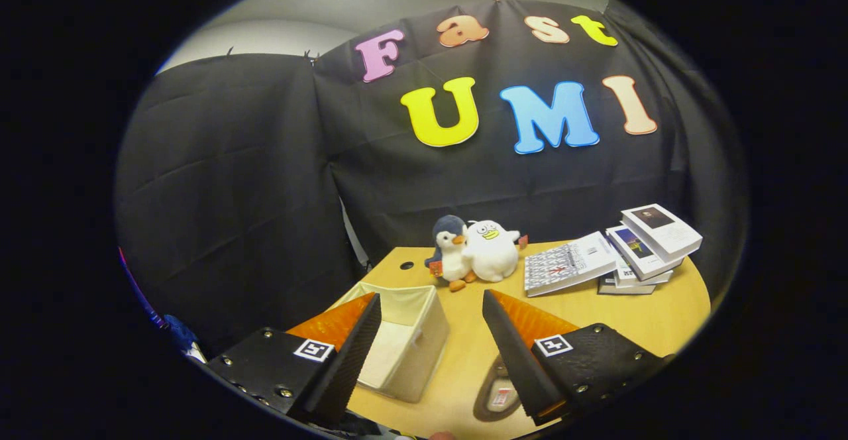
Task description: Open the storage box then place both shoes into the box .Put the left shoe in first, then the right shoe, with the right side of both shoes facing outward in a uniform manner.
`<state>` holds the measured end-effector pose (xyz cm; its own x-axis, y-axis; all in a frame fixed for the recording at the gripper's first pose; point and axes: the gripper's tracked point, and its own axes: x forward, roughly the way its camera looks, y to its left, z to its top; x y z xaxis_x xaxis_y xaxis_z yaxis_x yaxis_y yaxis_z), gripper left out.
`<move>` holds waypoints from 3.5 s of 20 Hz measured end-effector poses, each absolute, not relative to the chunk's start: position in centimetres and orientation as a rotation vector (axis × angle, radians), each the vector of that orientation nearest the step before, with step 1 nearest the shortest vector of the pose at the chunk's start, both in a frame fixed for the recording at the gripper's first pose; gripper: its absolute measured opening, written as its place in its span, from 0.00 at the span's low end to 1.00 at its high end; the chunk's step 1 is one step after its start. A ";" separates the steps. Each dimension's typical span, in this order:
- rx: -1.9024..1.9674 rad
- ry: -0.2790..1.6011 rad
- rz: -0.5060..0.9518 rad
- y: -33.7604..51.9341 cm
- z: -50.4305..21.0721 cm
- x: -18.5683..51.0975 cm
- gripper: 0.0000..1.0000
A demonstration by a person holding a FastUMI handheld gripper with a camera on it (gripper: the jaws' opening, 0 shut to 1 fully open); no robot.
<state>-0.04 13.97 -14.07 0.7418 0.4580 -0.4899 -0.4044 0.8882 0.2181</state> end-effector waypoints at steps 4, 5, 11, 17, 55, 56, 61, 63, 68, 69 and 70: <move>0.036 0.632 0.403 9.7 -18.3 0.3 0.95; 0.031 0.651 0.388 8.9 -19.4 0.4 0.95; 0.013 0.778 0.324 5.1 -25.9 -0.3 0.95; -0.015 0.916 0.313 3.3 -31.7 -1.3 0.95; 0.419 1.020 0.235 15.0 -23.6 0.1 0.02; 0.429 1.013 0.239 16.0 -22.9 0.4 0.02; 0.488 0.984 0.267 21.5 -21.3 1.5 0.02; 0.485 0.974 0.268 23.4 -21.6 1.6 0.02; 0.460 1.018 0.283 28.2 -24.1 0.1 0.02; 0.457 1.026 0.286 29.0 -24.7 -0.1 0.02; 0.458 1.037 0.284 29.8 -25.5 -0.6 0.02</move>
<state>-0.57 29.75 -25.45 0.4849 0.4353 -0.7585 -0.0119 0.8705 0.4920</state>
